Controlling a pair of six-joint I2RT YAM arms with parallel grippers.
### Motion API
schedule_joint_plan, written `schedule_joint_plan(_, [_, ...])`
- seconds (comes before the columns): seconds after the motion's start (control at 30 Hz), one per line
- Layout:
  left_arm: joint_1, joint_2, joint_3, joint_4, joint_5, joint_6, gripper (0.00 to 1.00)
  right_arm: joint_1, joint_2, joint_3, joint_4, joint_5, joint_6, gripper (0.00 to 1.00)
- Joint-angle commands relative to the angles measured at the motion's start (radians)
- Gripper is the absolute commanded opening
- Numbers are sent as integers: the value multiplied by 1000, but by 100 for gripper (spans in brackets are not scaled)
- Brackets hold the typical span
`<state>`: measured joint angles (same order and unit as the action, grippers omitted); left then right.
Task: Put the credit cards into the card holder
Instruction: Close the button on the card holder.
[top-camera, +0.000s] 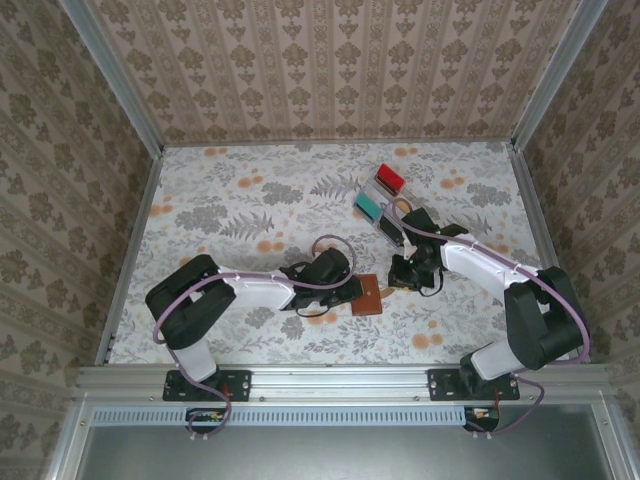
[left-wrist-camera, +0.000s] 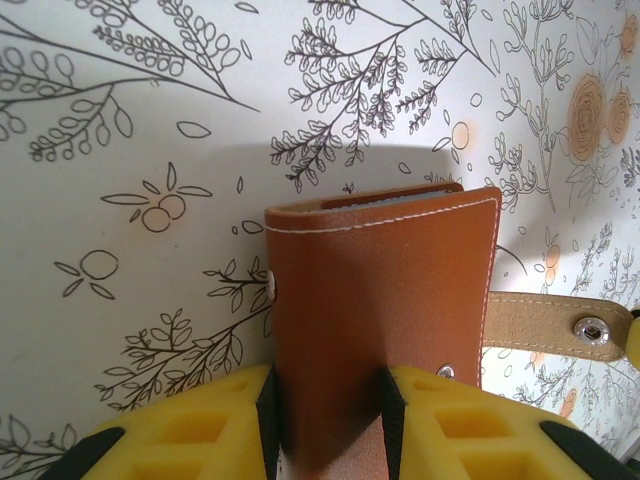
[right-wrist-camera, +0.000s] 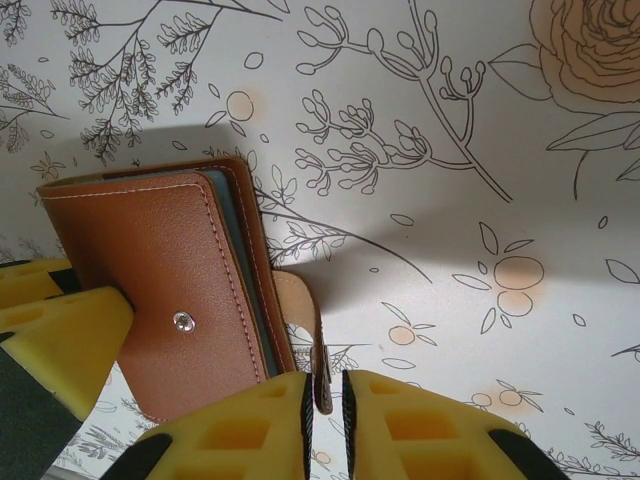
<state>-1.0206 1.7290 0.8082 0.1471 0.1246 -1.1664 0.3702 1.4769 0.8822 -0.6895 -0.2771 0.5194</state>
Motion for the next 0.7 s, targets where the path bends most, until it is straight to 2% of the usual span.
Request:
schedule_joint_plan(0.0, [-8,26,31,-37,8,11,33,3,1,-18,-27,-13,-21,17])
schedule_joint_plan(0.27, [-8,29,37,-41,9,14,33,3,-20,-25,-14,-34,-19,1])
schedule_joint_plan(0.47, [-7,29,33,-42,10,14,33,7,-61,-46,58,-155,23,0])
schedule_joint_plan(0.67, [-7,33,36,-37,11,13,33,29,-40,-47,79,-185,40,0])
